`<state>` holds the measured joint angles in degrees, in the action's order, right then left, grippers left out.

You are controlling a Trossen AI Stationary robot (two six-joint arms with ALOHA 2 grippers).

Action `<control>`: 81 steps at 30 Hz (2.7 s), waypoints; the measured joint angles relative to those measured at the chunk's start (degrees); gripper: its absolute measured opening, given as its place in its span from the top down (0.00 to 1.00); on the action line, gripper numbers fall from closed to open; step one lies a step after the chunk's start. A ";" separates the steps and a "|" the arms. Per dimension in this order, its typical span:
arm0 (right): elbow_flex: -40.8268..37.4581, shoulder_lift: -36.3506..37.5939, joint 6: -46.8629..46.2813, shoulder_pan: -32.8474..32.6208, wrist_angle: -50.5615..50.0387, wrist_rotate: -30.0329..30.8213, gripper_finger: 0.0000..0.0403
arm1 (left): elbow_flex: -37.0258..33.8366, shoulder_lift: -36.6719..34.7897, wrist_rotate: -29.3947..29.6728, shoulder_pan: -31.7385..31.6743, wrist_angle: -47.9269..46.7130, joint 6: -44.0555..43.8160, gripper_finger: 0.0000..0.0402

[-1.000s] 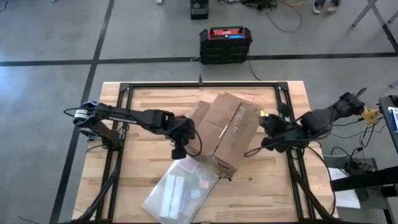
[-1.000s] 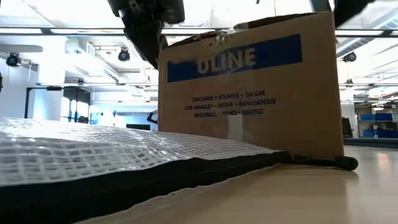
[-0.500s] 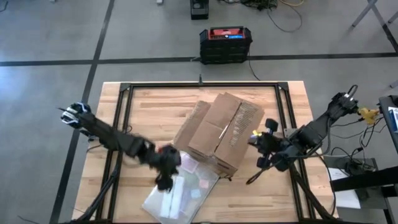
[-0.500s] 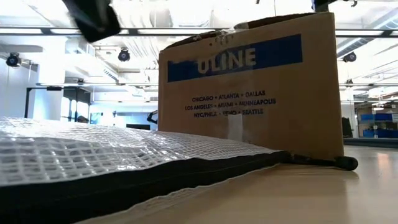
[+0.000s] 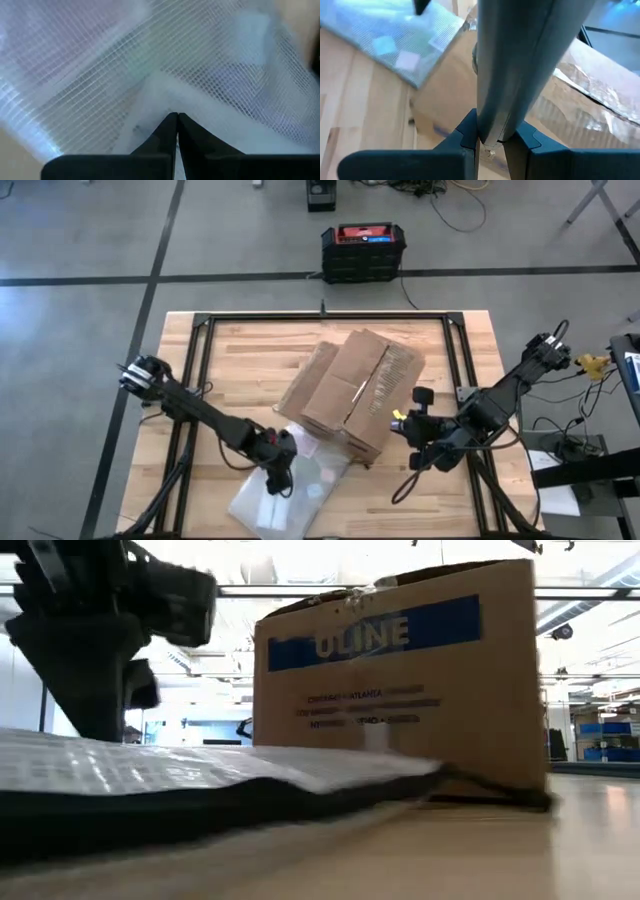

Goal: Unpack boxes
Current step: Break down cardboard box until it is fully flat

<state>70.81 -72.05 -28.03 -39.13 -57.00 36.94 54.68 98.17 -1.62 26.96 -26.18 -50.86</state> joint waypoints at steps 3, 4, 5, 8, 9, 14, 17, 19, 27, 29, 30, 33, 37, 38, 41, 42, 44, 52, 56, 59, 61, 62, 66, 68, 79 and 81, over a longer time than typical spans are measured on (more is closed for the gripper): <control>0.60 -0.06 1.67 0.50 0.24 0.06 0.91 | -0.09 -2.68 0.59 -1.14 -11.57 -3.02 1.00; 0.73 -0.11 1.70 0.83 0.27 0.12 0.91 | -0.11 -3.73 1.07 -1.45 -15.36 -4.25 1.00; 0.78 -0.11 1.72 1.03 0.45 0.12 0.91 | -0.05 -4.99 2.14 -1.65 -19.88 -5.59 1.00; 0.43 -0.46 2.12 1.85 2.49 0.36 0.91 | 0.38 -8.83 6.67 -1.73 -30.42 -9.20 1.00; 0.29 -0.76 2.55 2.14 3.57 0.55 0.91 | 0.87 -10.41 8.20 -1.73 -31.48 -10.11 1.00; -0.25 -4.45 10.04 6.28 12.63 0.45 0.91 | 1.53 -16.74 18.12 -1.69 -28.77 -10.16 1.00; -0.26 -7.75 15.75 10.81 21.47 -2.54 0.91 | 1.57 -17.90 22.97 -1.77 -21.31 -5.34 1.00; -0.20 -9.57 18.76 13.64 28.71 -10.24 0.91 | 1.62 -16.88 23.66 -1.88 -16.20 -2.11 1.00; 1.55 -17.23 10.76 23.10 40.31 -37.06 0.91 | 1.51 -8.34 23.10 -3.17 -16.89 1.30 1.00; 1.88 -18.19 9.32 24.96 40.47 -37.19 0.91 | 1.53 -6.77 23.07 -3.60 -17.53 1.13 1.00; 1.92 -18.38 8.23 25.82 41.79 -37.25 0.91 | 1.53 -6.10 23.07 -3.79 -18.53 0.80 1.00; 2.10 -18.90 5.09 28.07 47.66 -40.09 0.91 | 1.53 -3.92 22.93 -3.95 -22.38 -0.24 1.00; 2.12 -21.14 -0.07 29.73 52.77 -46.51 0.91 | 1.53 -3.04 21.65 -3.95 -30.07 -3.21 1.00; 2.08 -21.87 -1.09 30.18 52.90 -47.35 0.91 | 1.51 -3.02 21.57 -3.93 -31.61 -3.81 1.00; 2.08 -24.11 -2.50 31.42 53.09 -47.68 0.91 | 1.51 -3.45 21.58 -3.93 -32.85 -4.26 1.00; 2.08 -24.77 -2.46 31.69 53.07 -47.52 0.91 | 1.51 -3.60 21.59 -3.93 -32.90 -4.18 1.00; 2.08 -25.78 -2.38 31.75 52.98 -47.35 0.91 | 1.51 -3.65 21.59 -3.93 -33.42 -3.51 1.00; 2.27 -23.72 -3.09 28.35 42.88 -53.32 0.91 | -1.28 -3.72 22.11 -3.83 -35.65 -4.52 1.00; 2.25 -19.83 -2.69 25.54 33.48 -53.30 0.91 | -6.74 -4.13 22.75 -3.34 -30.13 -5.41 1.00; 2.03 -16.12 -2.95 23.38 25.34 -52.96 0.91 | -9.34 -4.07 21.95 -3.00 -30.46 -6.97 1.00; 1.98 -13.51 -3.88 21.87 21.14 -51.73 0.91 | -9.84 -4.55 21.14 -2.95 -32.34 -7.16 1.00; 1.94 -12.03 -4.11 21.10 19.66 -50.51 0.91 | -9.75 -4.81 20.45 -2.96 -33.68 -7.16 1.00; 1.97 -7.00 -4.04 19.28 17.88 -44.39 0.91 | -7.00 -7.56 20.80 -2.95 -39.11 -6.15 1.00; 1.97 -5.26 -3.39 19.25 17.96 -41.57 0.91 | -5.12 -9.19 22.54 -2.95 -40.87 -5.08 1.00; 1.94 -5.41 5.32 23.71 24.42 -38.41 0.91 | 0.44 -16.20 31.29 -3.63 -31.74 4.86 1.00; 1.94 -7.65 7.40 26.21 28.95 -39.50 0.91 | 0.37 -16.07 31.25 -4.19 -28.70 7.39 1.00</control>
<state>72.75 -79.70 -20.62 -12.92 -28.05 -2.56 55.05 82.10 29.62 22.77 -54.88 -43.47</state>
